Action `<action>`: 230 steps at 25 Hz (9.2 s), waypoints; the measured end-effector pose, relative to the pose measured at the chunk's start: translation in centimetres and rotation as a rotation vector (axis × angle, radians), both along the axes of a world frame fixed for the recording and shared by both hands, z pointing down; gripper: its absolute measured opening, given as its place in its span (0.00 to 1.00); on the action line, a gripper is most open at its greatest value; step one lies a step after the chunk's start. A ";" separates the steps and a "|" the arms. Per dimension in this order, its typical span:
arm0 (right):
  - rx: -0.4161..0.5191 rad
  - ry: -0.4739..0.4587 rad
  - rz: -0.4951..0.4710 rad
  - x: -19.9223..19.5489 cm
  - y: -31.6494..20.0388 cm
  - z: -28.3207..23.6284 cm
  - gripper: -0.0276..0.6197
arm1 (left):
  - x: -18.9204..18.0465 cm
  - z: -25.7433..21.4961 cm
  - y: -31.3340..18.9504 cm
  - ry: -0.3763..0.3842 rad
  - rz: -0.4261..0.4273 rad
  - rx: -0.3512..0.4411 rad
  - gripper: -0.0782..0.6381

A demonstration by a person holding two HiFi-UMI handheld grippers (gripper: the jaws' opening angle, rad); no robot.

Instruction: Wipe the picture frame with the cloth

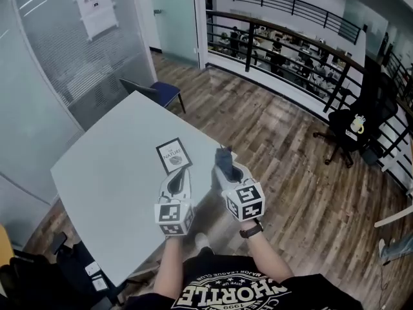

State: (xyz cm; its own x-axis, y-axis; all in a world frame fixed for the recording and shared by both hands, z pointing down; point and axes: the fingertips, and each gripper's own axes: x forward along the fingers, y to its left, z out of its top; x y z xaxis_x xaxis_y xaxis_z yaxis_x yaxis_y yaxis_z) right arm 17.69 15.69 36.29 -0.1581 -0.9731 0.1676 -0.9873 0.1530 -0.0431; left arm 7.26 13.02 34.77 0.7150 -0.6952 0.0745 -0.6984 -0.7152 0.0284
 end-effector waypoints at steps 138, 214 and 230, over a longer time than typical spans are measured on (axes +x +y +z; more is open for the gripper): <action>-0.566 0.983 -1.080 -19.2 -36.8 36.2 0.16 | -6.3 38.4 -24.4 -0.147 -0.157 -0.897 0.10; -0.683 0.841 -1.187 -19.7 -32.4 35.9 0.16 | -6.5 38.3 -24.1 -0.138 -0.142 -0.838 0.10; -0.775 0.889 -0.970 -8.7 -33.8 36.2 0.16 | -6.7 38.2 -24.2 -0.122 -0.152 -0.838 0.10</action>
State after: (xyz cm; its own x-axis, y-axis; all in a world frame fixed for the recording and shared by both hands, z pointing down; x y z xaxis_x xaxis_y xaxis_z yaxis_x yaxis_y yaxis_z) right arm 8.95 -18.06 72.50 -0.2398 -0.1873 0.9526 -0.2706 0.9552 0.1197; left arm 0.51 -11.18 73.00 0.5723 -0.4643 0.6760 -0.8173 -0.3903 0.4238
